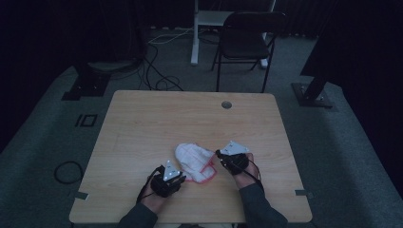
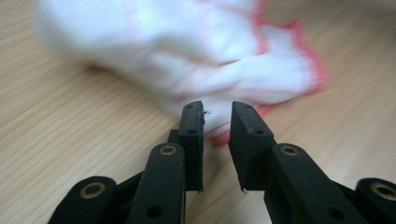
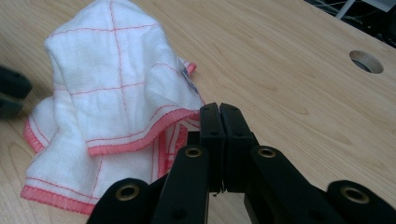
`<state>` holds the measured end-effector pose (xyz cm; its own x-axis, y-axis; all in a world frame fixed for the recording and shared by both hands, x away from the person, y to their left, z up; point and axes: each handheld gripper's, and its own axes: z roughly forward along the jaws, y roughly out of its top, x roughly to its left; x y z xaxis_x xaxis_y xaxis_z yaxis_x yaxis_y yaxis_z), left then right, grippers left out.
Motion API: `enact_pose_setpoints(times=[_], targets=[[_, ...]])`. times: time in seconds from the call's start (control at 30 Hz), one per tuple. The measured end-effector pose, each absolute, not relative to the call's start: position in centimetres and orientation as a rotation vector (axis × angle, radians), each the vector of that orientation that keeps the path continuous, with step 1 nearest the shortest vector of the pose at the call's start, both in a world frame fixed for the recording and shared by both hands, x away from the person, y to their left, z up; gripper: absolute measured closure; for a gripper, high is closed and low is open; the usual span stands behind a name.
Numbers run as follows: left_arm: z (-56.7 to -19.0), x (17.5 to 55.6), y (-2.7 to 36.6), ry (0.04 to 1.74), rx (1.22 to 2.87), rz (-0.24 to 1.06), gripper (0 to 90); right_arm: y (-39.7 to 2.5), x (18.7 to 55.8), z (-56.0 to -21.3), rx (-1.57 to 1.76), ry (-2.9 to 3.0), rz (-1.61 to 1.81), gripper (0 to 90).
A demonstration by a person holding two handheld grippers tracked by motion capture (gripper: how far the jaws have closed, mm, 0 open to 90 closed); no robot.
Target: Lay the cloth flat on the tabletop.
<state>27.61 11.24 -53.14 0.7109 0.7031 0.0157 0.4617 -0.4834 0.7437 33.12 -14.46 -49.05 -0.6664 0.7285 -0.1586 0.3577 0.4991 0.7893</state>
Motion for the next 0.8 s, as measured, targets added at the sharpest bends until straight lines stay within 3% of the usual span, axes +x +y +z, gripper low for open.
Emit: enact_pose_setpoints(times=[0.27,0.8], targets=[[-54.0,28.1,10.2,0.885,2.216,0.429,82.7,-14.5,33.3,-48.9,0.890,2.258,1.022,89.6],[-53.8,29.7,13.8,1.015,2.200,0.546,83.1,-16.9,33.4,-49.0,0.942,2.227,0.995,89.6]])
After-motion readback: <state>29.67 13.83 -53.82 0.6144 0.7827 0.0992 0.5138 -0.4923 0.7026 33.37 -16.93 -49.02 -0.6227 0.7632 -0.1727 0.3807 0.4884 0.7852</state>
